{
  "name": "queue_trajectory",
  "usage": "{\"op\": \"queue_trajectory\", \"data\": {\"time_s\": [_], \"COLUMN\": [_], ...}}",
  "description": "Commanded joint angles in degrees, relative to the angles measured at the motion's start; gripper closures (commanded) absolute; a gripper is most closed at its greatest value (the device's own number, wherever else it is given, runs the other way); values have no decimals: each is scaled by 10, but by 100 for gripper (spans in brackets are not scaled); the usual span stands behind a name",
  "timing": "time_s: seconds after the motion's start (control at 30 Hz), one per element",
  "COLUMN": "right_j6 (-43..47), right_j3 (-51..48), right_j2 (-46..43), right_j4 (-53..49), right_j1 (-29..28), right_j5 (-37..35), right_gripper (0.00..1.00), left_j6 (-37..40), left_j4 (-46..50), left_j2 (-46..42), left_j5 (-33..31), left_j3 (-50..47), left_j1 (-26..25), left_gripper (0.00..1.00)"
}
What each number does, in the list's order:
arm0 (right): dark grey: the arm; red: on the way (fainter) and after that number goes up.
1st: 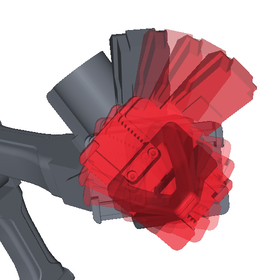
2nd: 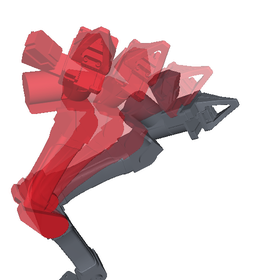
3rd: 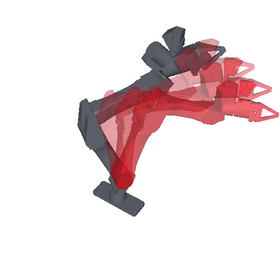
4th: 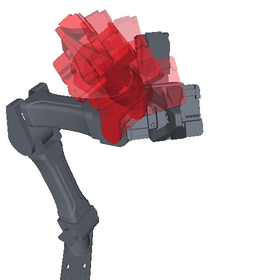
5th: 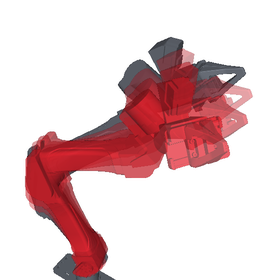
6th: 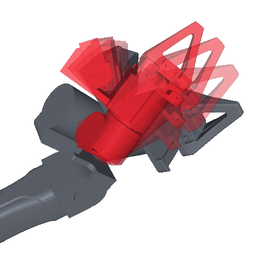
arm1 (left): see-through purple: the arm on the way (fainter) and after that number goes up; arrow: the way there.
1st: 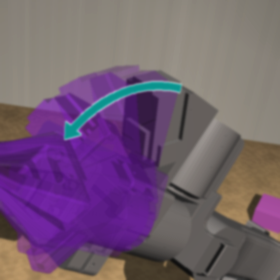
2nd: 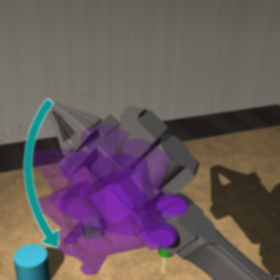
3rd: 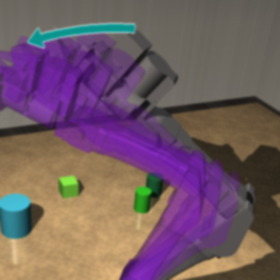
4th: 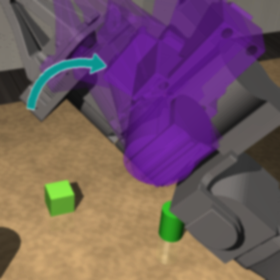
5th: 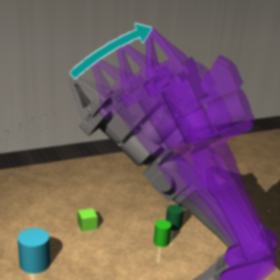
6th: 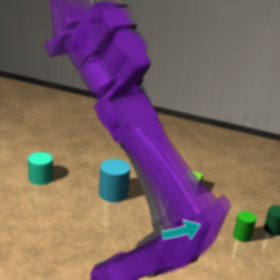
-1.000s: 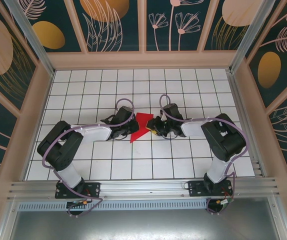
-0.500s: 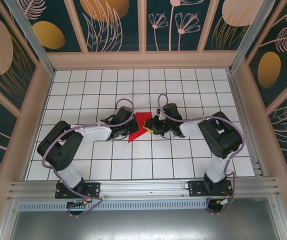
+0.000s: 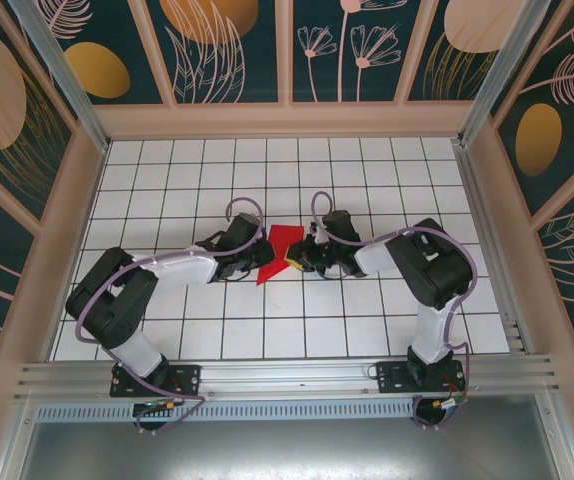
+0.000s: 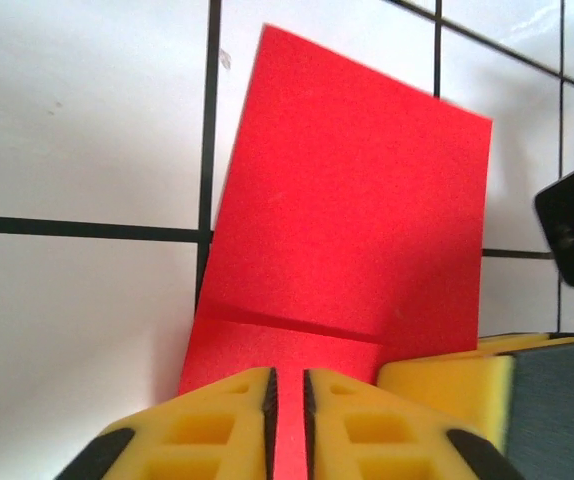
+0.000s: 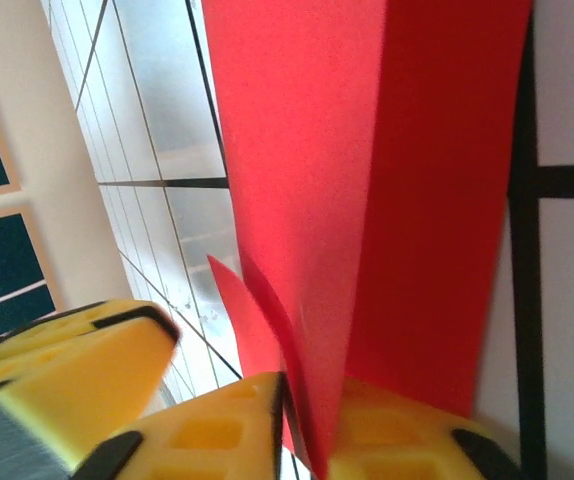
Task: Fold a paper plane with a square sheet of paper (pick it up from the middle)
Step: Fourth fold the wing at the center of the table.
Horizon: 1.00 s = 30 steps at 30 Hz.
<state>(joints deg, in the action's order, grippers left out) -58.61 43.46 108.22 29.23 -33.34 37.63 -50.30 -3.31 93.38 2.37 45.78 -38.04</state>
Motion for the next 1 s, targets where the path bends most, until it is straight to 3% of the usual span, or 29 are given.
{"op": "queue_trajectory", "data": {"time_s": [0.0,0.13,0.3,0.43,0.73,0.97], "right_j6": [-3,16,17,-11,-64,-78], "right_j3": [13,24,41,59,111,128], "right_j2": [-1,-39,-94,-123,-103,-73], "right_j4": [18,-38,-117,-192,-285,-305], "right_j1": [-3,-2,-3,-5,-3,10], "right_j5": [4,-43,-99,-144,-160,-124], "right_gripper": [92,97,99,99,100,100], "left_j6": [-3,3,35,80,262,375], "left_j4": [8,1,-20,-58,-213,-237], "left_j2": [-41,-87,-143,-178,-176,-146], "left_j5": [-16,-19,-27,-18,76,31], "left_j3": [-14,-37,-60,-79,-127,-137], "left_j1": [14,27,30,30,29,26], "left_gripper": [77,63,30,14,4,2]}}
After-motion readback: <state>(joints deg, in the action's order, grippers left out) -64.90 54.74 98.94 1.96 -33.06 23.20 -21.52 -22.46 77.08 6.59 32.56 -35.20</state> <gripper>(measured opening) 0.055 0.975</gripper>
